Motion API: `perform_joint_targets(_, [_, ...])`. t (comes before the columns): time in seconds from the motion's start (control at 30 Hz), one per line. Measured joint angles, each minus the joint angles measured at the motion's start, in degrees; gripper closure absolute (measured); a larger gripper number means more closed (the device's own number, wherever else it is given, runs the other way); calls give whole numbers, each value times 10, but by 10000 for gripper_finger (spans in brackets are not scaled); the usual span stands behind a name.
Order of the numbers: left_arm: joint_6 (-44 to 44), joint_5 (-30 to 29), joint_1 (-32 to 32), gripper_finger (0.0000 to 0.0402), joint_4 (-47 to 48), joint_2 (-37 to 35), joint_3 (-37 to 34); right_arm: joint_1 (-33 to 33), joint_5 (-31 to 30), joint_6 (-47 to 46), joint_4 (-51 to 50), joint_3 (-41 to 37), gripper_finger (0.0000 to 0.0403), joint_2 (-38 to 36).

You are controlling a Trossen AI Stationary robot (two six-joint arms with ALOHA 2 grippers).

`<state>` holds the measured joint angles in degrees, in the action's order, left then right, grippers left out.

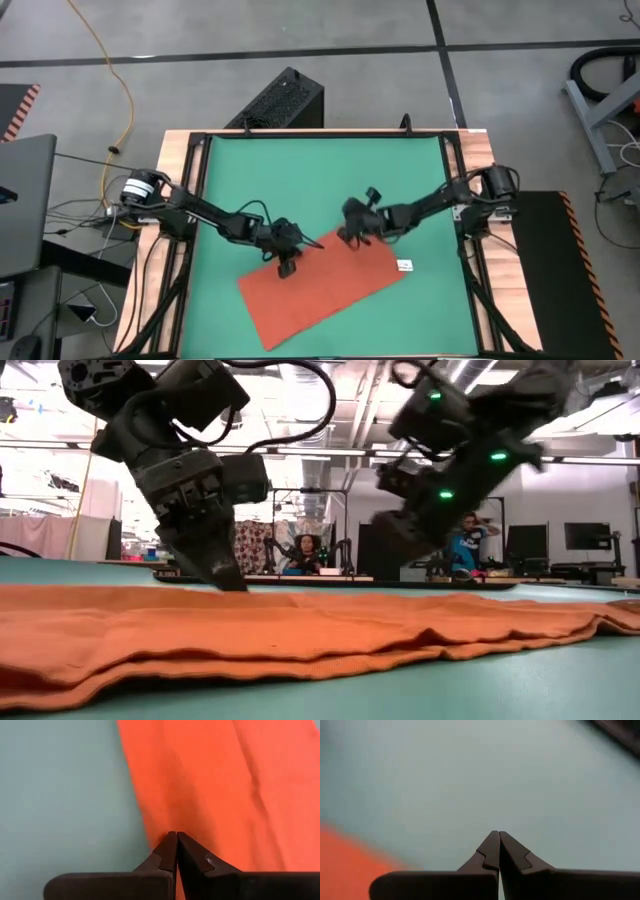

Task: Roll towel
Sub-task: Fold the orange towel

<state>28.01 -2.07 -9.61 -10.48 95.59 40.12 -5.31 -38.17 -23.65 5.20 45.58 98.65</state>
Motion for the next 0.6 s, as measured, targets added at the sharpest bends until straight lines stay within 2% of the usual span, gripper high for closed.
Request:
perform_joint_targets(0.1, [-18,-32,12,401,7,-29,0,30,45,41,58,0,383,0])
perform_joint_targets(0.2, [-37,-54,25,401,27,-57,1,17,78,55,88,0,383,-13])
perform_joint_targets(0.37, [-86,-58,37,401,38,-90,1,-73,114,22,95,1,383,-29])
perform_joint_targets(0.6, [-132,-13,45,401,3,-73,2,-201,101,-54,129,6,383,62])
